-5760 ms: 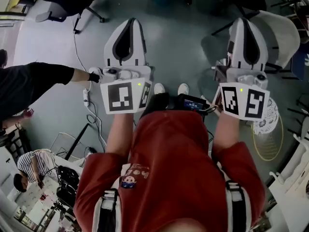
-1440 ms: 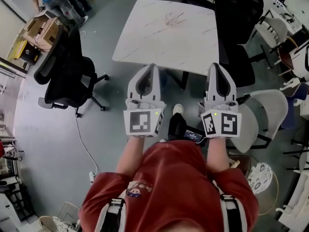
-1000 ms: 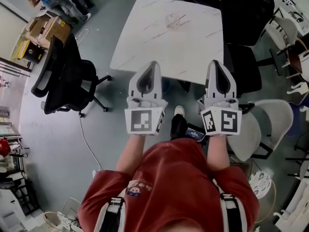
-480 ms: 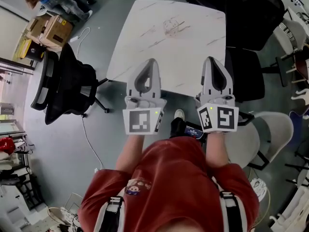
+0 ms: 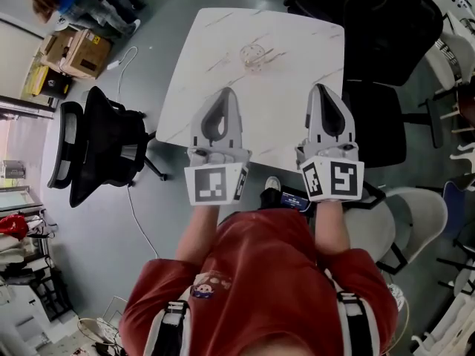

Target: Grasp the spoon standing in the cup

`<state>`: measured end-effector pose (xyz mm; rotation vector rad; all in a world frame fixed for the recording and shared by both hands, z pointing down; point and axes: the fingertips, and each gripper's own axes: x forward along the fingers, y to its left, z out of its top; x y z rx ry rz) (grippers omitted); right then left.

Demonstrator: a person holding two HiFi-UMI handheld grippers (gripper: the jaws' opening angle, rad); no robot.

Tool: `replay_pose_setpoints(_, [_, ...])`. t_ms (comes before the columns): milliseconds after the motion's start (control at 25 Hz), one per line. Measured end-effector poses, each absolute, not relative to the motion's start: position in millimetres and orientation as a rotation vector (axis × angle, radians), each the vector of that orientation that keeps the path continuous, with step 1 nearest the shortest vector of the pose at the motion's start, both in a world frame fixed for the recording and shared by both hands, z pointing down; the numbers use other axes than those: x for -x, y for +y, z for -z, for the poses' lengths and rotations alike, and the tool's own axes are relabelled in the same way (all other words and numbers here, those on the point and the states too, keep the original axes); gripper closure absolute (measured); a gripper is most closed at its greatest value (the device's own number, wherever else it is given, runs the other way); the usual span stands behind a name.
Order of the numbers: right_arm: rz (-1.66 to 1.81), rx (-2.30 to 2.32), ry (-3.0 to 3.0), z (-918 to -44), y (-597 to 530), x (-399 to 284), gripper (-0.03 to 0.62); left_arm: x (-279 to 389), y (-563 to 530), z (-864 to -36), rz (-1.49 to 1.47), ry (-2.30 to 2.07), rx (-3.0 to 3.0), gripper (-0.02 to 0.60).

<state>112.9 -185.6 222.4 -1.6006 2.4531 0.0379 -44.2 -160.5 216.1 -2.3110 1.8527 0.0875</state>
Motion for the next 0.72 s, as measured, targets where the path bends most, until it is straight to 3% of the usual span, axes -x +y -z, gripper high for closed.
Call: replay_pose_setpoints(720, [-0.087,1.654,2.473,-225.0,-264.4,-101.3,0.582,62.7,-238.9,-224.4,-0.162,1.922,2.341,0.580])
